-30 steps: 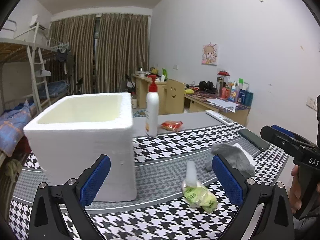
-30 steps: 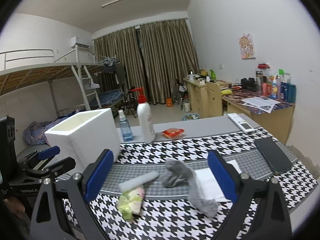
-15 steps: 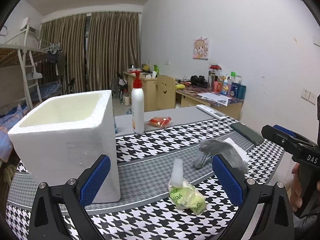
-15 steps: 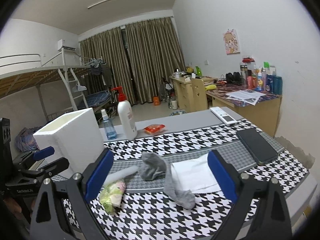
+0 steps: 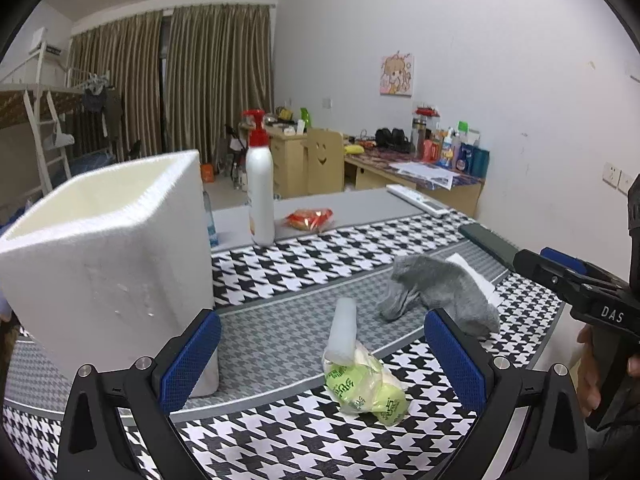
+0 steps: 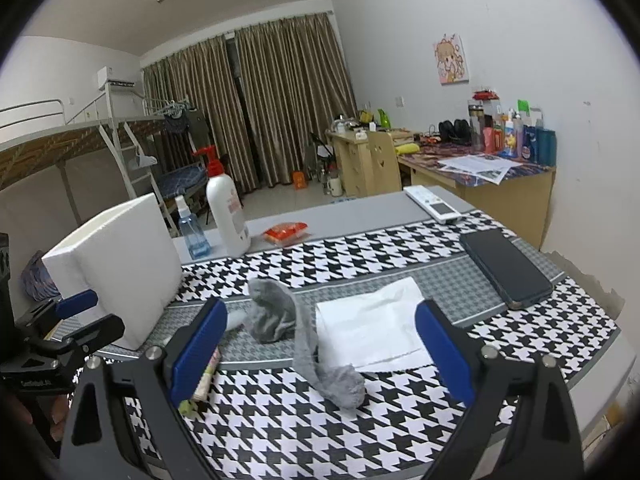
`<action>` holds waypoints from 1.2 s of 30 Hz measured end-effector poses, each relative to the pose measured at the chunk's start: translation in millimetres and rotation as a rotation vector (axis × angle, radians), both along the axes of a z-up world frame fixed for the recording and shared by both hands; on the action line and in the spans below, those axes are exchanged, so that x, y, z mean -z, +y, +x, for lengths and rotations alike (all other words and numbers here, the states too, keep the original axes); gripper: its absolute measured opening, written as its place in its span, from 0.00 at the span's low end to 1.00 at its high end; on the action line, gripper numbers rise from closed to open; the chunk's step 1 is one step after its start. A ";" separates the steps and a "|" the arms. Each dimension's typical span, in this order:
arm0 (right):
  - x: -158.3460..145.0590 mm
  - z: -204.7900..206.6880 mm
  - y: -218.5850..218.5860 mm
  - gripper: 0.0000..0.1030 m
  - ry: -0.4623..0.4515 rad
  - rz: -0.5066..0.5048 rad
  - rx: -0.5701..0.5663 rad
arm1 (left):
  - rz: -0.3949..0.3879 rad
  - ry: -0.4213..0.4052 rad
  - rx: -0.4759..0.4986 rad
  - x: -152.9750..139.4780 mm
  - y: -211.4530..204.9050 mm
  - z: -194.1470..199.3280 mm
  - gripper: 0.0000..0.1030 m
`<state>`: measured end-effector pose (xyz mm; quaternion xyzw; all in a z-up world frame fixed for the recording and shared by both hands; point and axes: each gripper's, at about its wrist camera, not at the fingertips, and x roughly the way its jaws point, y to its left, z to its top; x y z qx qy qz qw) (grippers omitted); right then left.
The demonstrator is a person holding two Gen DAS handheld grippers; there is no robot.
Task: Organize soft objects
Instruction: 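Reach left gripper to green mesh bag of tennis balls and close on it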
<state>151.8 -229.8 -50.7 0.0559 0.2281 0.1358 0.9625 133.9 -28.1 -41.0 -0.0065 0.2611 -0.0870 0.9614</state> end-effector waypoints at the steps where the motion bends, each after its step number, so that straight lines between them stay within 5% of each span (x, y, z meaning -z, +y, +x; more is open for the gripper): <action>1: 2.3 2.1 -0.6 0.94 0.008 -0.001 -0.001 | -0.001 0.012 0.005 2.2 -1.4 2.4 0.99; 23: 22.3 30.9 -7.3 0.94 0.104 -0.033 -0.010 | 0.038 0.192 0.070 40.5 -30.3 20.2 0.98; 30: 22.7 35.1 -2.3 0.94 0.109 -0.037 -0.035 | 0.043 0.269 0.083 53.8 -37.7 27.0 0.78; 36: 22.4 37.4 2.1 0.94 0.113 -0.040 -0.058 | 0.037 0.315 0.062 62.0 -36.6 31.3 0.74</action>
